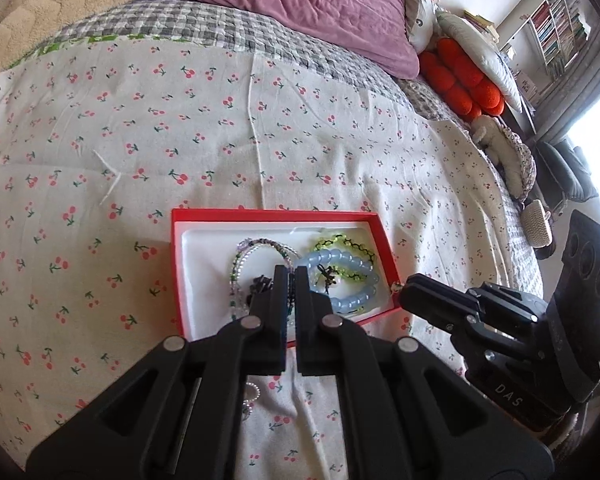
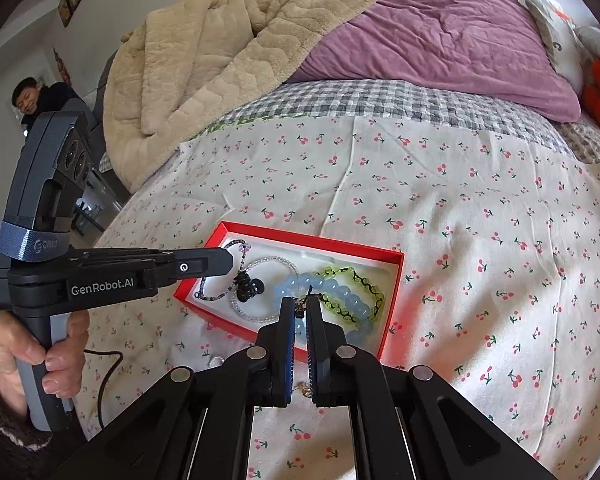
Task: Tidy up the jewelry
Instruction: 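Lower the bracelet into the red box and open the left tool, then withdraw the left tool from the box toward the pearl ring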
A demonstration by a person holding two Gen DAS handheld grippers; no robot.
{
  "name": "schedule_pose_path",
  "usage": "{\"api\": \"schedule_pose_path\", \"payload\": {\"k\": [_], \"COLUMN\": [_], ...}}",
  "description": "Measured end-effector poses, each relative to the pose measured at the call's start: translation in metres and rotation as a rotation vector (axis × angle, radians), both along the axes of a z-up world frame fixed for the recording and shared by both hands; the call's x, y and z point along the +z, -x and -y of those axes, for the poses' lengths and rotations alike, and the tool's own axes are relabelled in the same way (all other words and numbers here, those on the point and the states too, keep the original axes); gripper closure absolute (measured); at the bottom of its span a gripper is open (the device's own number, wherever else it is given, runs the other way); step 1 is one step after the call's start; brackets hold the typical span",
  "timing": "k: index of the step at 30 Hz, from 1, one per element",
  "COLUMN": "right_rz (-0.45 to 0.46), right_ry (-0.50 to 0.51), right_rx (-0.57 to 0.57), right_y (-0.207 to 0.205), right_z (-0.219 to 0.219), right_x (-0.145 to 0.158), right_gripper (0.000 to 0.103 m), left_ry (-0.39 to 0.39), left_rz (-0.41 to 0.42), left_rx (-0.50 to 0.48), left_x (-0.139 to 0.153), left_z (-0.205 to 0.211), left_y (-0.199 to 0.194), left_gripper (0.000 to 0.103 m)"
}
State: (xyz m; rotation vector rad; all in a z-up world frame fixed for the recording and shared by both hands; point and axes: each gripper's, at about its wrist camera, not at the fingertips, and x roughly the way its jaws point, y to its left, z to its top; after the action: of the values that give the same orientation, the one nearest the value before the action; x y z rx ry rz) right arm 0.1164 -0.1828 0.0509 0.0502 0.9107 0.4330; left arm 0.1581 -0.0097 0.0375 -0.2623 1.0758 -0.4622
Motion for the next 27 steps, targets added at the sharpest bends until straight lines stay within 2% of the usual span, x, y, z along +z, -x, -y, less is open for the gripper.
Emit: {"api": "schedule_pose_path", "payload": {"k": [14, 20, 22, 24, 27], "right_rz": [-0.024, -0.053, -0.066, -0.095, -0.102], "right_ry": [-0.015, -0.047, -0.047, -0.056, -0.039], "right_rx": [-0.022, -0.036, -0.050, -0.058, -0.057], "right_y": [-0.007, -0.015, -0.018, -0.022, -0.021], "right_z": [0.001, 0.008, 0.010, 0.012, 0.014], "right_x": [-0.005, -0.009, -0.011, -0.012, -0.012], "right_gripper": [0.098, 0.097, 0.092, 0.092, 0.092], "left_ry": [0.014, -0.033, -0.052, -0.070, -0.104], "left_rz": [0.013, 0.037, 0.049, 0.063, 0.087], "left_rx": [-0.045, -0.022, -0.017, -0.016, -0.010], "left_x": [-0.003, 0.002, 0.005, 0.008, 0.013], "left_z": [0.018, 0.010, 0.008, 0.004, -0.002], "left_y": [-0.002, 0.001, 0.004, 0.009, 0.018], "left_gripper": [0.097, 0.076, 0.067, 0.050, 0.040]}}
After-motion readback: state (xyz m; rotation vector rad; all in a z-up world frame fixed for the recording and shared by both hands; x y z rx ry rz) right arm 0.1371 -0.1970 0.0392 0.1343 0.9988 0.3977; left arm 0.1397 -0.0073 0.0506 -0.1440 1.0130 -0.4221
